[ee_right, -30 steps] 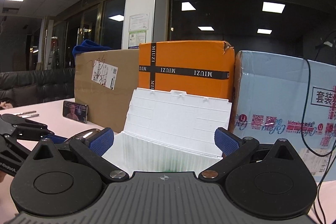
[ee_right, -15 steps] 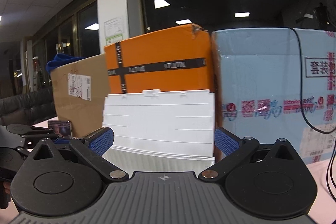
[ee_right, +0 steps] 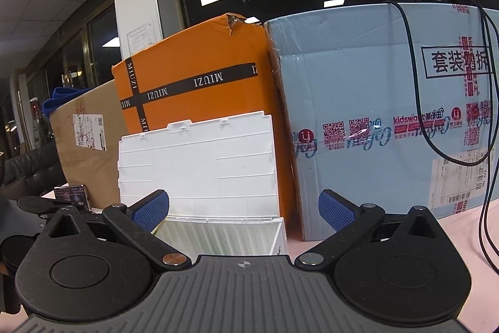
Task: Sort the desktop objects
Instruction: 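Lower the gold egg into the white box and open the left tool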
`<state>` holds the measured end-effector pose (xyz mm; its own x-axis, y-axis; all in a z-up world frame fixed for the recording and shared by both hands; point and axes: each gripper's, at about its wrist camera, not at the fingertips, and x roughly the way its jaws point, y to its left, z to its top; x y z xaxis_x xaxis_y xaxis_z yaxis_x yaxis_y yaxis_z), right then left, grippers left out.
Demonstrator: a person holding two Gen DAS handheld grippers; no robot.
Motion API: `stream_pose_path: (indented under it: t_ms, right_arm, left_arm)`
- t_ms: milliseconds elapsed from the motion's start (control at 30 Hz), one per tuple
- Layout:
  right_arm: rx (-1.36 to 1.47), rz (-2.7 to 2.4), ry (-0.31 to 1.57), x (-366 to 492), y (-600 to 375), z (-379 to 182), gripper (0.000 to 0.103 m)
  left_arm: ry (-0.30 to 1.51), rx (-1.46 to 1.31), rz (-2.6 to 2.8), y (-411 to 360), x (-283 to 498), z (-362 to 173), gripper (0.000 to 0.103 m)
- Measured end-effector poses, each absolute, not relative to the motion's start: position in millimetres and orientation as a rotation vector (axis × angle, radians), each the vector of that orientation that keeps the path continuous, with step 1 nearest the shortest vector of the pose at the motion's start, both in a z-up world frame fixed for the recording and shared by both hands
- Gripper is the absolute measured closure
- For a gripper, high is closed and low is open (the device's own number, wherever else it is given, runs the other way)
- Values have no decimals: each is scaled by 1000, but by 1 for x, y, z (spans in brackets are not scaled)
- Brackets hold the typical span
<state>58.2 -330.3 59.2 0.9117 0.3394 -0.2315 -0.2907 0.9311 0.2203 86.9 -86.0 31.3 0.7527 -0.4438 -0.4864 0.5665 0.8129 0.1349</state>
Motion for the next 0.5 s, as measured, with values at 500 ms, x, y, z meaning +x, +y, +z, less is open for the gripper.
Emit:
stream_pose_path:
  t_ms: [500]
  right_arm:
    - [228,309,290,62,-341,57,0]
  left_arm:
    - [581,241,-622,-108,111,29,49]
